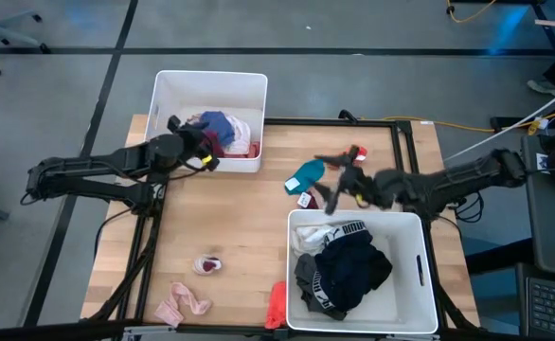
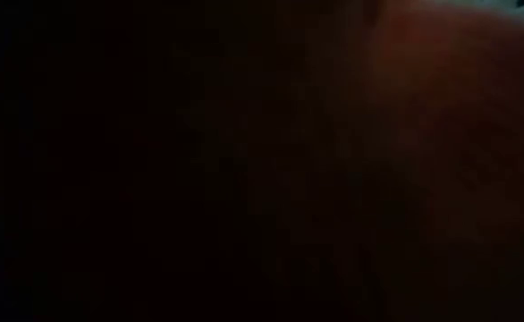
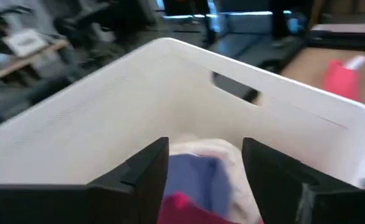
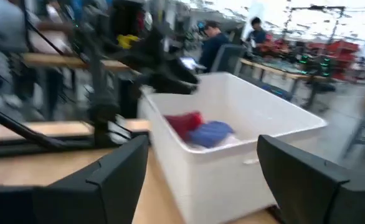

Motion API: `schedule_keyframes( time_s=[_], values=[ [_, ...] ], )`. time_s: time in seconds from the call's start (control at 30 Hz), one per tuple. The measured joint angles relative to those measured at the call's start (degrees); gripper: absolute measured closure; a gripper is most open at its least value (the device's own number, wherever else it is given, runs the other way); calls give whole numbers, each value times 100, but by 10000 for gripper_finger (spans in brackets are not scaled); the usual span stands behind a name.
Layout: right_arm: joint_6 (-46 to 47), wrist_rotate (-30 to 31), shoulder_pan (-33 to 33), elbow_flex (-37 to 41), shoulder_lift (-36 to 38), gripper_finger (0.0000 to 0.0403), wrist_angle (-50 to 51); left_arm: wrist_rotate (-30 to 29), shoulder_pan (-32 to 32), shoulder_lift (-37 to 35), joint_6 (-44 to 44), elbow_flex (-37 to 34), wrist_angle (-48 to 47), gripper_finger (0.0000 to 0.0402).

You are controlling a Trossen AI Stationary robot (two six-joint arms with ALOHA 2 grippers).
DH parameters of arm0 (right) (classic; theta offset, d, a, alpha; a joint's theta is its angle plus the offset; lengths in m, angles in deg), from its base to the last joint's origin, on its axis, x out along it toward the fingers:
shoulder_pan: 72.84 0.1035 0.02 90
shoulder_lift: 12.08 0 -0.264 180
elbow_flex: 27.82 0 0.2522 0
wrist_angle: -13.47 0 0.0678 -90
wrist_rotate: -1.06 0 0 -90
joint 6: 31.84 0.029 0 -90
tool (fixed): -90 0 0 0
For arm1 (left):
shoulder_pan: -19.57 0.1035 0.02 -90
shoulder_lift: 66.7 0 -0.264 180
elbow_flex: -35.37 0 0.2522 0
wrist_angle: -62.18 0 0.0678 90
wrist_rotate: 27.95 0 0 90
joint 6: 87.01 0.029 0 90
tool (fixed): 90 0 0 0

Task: Sort clothes
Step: Put the red sock into the top white bin

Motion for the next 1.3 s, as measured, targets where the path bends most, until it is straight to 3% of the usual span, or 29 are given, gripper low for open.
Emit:
schedule_keyframes(
  time_s=[0.13,0.27,0.43,0.6,0.87,0.93,1.1,1.3],
  values=[
    [85,-461,-817,-563,-11,100,1261,415,2,-7,-128,0,-102,200],
    [444,-1272,-1588,-1052,-304,100,1915,556,-13,-11,-258,-80,-277,199],
    [546,-2320,-2131,-1583,-1002,100,2080,716,-11,-270,-326,-939,513,199],
    [500,-2408,-2283,-2365,-1724,100,2948,1527,-11,-575,-349,-1620,1377,199],
    [487,-2417,-2270,-3061,-2287,100,3424,2787,-22,-640,112,-1889,1334,199],
    [485,-2423,-2270,-3061,-2304,100,3467,2759,-19,-681,236,-1897,1323,199],
    [500,-2321,-2272,-3061,-2304,100,3458,2005,124,-869,631,-1895,1660,199],
    [505,-2493,-2272,-3061,-2304,100,3705,1869,295,-1185,920,-1899,1938,199]
  ],
)
